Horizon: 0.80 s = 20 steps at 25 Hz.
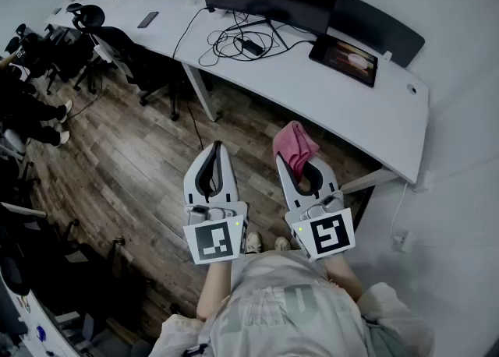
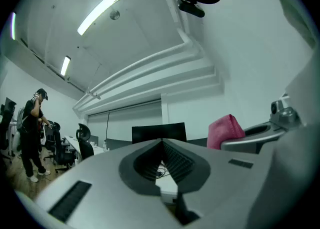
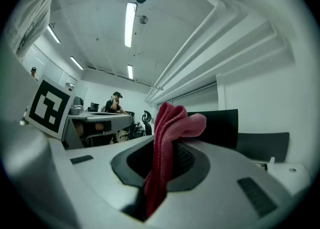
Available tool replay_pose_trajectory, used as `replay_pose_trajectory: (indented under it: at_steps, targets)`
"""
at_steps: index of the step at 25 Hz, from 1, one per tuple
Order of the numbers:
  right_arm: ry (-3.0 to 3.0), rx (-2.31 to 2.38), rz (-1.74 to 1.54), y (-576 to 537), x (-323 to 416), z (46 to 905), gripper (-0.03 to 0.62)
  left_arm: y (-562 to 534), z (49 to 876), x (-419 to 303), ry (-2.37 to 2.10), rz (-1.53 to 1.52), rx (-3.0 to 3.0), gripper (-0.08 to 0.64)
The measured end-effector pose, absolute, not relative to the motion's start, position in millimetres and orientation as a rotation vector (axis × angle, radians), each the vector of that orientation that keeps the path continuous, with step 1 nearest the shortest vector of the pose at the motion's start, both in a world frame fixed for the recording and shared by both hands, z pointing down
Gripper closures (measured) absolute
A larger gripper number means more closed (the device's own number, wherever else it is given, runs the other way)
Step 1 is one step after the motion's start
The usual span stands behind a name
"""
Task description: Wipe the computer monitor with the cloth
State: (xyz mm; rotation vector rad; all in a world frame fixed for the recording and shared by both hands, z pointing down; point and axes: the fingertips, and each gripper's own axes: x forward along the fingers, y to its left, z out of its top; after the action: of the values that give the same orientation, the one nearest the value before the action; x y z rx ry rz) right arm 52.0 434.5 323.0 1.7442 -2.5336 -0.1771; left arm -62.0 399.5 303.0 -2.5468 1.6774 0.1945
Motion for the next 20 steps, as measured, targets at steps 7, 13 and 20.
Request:
replay_pose_trajectory:
  at_steps: [7,13,20]
  targets:
    - [-2.537,1.754,-0.163,433,40,324,0.537,397,310,-84,1.674,0.167,-2.533,0.546]
    - [-2.523,1.769,-0.159,427,23,328,0.537,390,312,-103,1.667,0.184,-2.548,0.546]
    - [-2.548,1.786,-0.134,417,2,336,0.537,372,329,-135,1.704,0.188,-2.558,0.546]
